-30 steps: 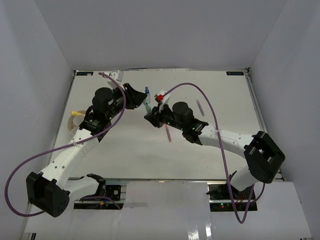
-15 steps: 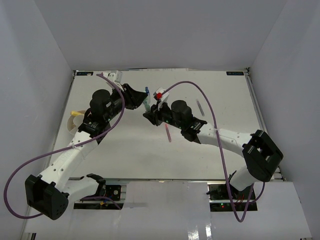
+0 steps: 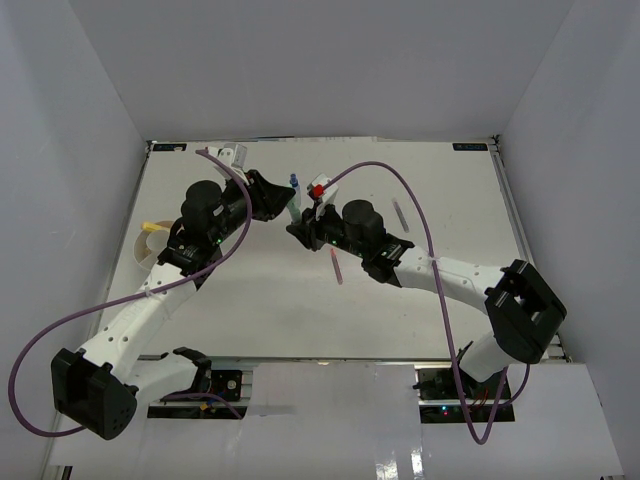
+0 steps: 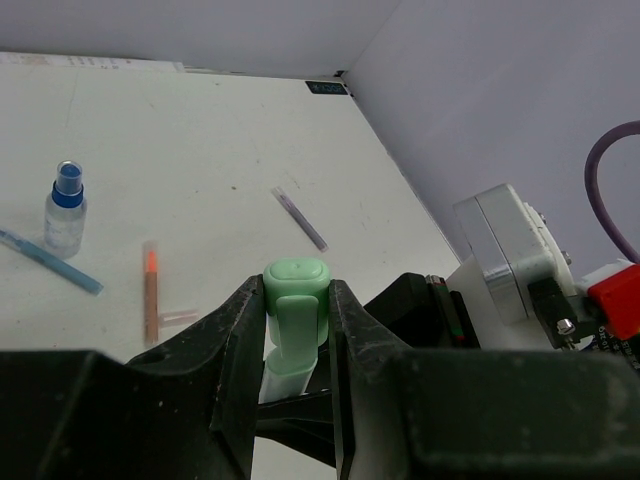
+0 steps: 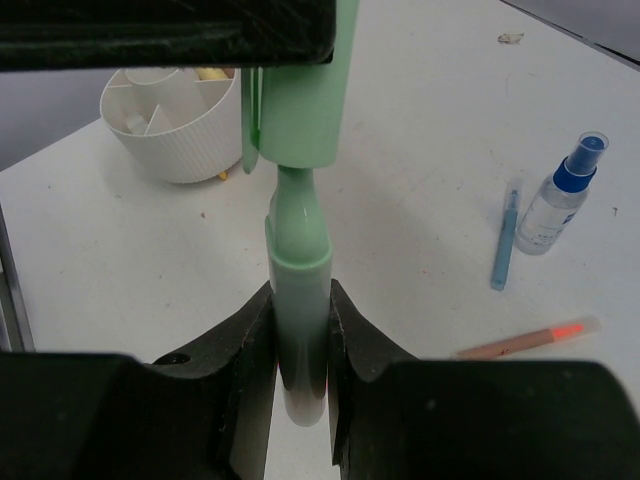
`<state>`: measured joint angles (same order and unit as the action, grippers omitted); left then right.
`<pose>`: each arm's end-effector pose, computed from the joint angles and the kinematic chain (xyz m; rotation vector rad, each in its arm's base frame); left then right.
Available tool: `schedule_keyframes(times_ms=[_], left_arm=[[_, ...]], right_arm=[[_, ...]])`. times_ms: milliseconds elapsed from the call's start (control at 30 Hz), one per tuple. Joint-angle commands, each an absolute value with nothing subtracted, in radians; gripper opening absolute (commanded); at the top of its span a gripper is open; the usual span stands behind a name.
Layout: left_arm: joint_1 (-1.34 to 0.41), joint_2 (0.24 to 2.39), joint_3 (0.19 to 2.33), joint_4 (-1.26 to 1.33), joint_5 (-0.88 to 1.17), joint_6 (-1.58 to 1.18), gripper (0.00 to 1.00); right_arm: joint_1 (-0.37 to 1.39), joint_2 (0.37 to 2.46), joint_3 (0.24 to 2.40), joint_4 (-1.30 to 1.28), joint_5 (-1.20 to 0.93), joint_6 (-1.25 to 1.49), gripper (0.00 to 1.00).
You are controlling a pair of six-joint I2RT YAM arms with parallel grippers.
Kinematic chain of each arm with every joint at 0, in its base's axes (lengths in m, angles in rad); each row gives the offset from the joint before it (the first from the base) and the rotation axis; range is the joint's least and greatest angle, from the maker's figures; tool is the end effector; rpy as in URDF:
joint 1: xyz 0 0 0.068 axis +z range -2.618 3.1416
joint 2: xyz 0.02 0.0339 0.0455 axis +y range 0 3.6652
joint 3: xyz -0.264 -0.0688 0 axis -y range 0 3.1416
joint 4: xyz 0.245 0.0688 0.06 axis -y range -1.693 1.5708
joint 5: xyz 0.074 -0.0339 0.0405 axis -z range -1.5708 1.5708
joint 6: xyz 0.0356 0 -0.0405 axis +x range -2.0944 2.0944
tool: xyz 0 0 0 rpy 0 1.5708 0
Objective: Sort the stationery into containers
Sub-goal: Close the pen cap on the pen.
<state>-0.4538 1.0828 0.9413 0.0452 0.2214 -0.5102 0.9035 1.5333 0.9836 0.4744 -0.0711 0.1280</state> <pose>0.2262 -0.1190 0.3611 0.1264 1.7429 -0.9031 0.2205 0.2840 0.2922 -0.7004 1.5654 0.8370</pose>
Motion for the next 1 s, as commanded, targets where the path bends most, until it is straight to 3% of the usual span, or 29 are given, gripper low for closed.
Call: schedule_keyframes(times_ms=[0, 967], left_arm=[[-0.457, 1.065, 0.939, 0.072, 0.221, -0.497, 0.0], [-0.495, 1.097, 0.931, 0.057, 0.132, -0.453, 0.0]], right_arm=[[0.905, 1.5, 1.026, 0.529, -0.045, 0.123, 0.08], [0.905, 1.543, 1.124, 0.506, 0.041, 0.156, 0.08]])
